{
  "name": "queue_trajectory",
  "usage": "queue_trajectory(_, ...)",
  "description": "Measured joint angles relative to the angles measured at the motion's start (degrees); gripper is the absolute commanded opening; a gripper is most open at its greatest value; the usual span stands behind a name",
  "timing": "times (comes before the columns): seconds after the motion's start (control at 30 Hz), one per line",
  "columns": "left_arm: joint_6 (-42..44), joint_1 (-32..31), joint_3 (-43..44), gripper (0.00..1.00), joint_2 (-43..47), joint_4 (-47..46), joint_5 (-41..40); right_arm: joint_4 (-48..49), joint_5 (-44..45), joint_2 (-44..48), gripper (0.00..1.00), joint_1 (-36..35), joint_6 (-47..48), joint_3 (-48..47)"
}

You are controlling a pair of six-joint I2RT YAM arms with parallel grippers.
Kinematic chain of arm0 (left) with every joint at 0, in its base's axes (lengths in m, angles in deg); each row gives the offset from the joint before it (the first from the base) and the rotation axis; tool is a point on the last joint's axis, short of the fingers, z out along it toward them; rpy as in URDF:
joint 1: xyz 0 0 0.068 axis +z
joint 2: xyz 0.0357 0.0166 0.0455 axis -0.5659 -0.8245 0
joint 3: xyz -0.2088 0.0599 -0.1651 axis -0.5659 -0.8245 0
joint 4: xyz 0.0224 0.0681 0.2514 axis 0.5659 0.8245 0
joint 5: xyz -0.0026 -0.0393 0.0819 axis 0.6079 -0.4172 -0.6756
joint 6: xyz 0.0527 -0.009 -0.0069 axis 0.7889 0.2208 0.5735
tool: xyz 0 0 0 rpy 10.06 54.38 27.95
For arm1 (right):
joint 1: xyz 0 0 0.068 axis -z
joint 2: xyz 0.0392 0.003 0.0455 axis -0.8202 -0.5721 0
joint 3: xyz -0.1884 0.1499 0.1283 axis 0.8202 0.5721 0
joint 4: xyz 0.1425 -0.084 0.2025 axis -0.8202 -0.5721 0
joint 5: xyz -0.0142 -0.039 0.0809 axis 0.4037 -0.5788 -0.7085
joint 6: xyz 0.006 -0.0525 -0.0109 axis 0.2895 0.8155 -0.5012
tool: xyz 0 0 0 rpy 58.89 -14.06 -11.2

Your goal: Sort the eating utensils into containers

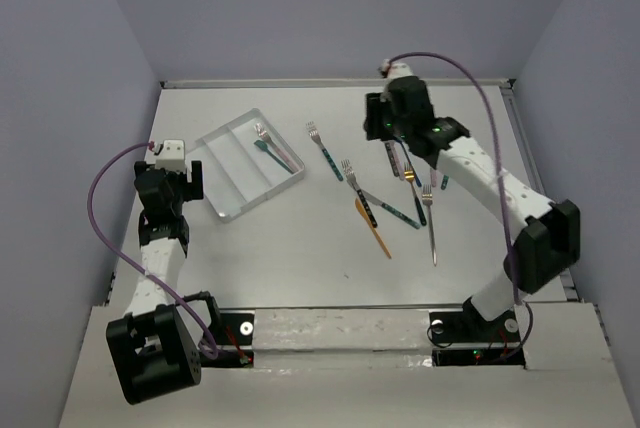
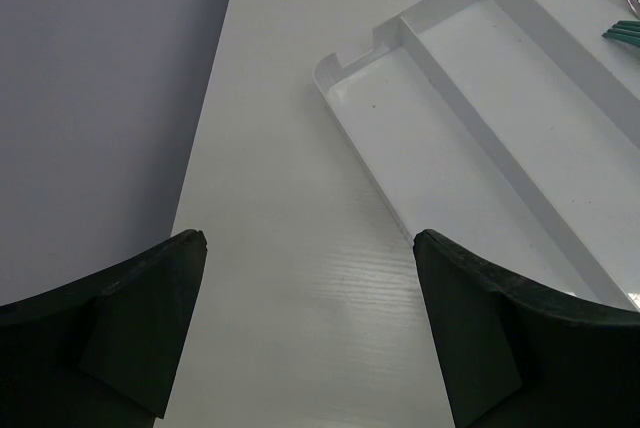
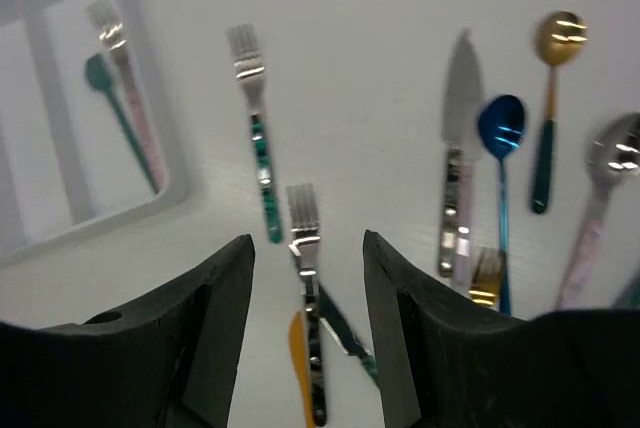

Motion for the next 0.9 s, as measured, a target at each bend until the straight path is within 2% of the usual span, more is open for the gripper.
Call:
queue_trajectory(0.07, 0.02, 0.0, 0.0, 0.99, 0.0, 0.0, 0.07, 1.27, -0.55, 8.92, 0.53, 9.38, -4.66, 9.99)
queue_trajectory(0.17, 0.07, 0.0, 0.0, 0.99, 0.0, -0.02, 0.33, -0.37, 1.01, 13.51, 0.52, 18.8, -8.96, 21.59)
queue_trajectory(0.27, 0.17, 0.0, 0.0, 0.99, 0.0, 0.0, 0.72, -4.24, 1.11, 12.61, 0.48, 20.17, -11.61, 30.1)
queue_trajectory(0.37, 0.22, 0.0, -0.02, 0.99, 0.04, 0.0, 1.07, -7.13, -0.13, 11.56, 0.43, 19.89, -13.38, 34.58)
queue_trajectory(0.67, 0.24, 0.0, -0.74, 0.99, 0.28, -0.42, 1.38, -6.34, 0.96, 10.29, 0.37, 21.79, -15.56, 36.94)
queue_trajectory(0.9, 0.24, 0.0, -0.74, 0.99, 0.48, -0.42, 1.49, -5.4, 1.2, 7.54, 0.36, 22.99, -15.69, 38.88)
